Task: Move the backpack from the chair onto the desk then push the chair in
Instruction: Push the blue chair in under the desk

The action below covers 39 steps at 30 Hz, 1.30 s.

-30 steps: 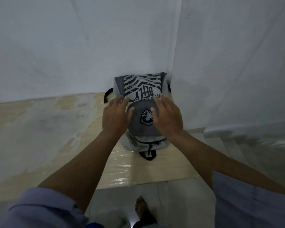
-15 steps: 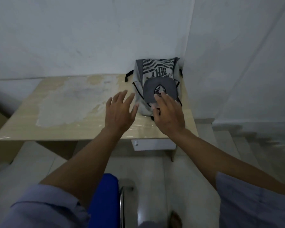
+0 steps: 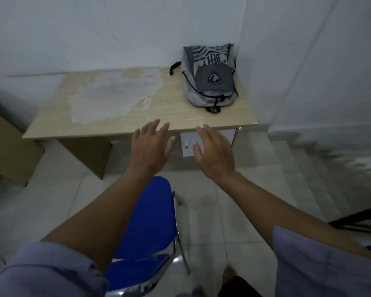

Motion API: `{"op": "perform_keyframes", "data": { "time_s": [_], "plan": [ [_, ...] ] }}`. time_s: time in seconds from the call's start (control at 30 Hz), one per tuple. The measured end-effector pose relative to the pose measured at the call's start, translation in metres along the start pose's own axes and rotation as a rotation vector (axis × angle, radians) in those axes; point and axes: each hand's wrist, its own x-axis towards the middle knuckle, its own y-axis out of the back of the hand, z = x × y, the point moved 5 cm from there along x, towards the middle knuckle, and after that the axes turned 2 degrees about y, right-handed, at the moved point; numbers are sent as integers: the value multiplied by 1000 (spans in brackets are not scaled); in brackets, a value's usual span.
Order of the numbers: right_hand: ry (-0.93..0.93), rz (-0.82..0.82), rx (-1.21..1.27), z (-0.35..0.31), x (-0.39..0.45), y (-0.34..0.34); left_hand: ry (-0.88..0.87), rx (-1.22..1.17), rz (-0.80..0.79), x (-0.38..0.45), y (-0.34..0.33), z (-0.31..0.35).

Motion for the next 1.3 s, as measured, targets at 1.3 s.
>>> {"op": "perform_keyframes", "data": {
  "time_s": [1.3],
  "plan": [
    [76, -669, -324, -226, -281, -129, 43, -2, -580, -368, 15, -227]
  ]
}}
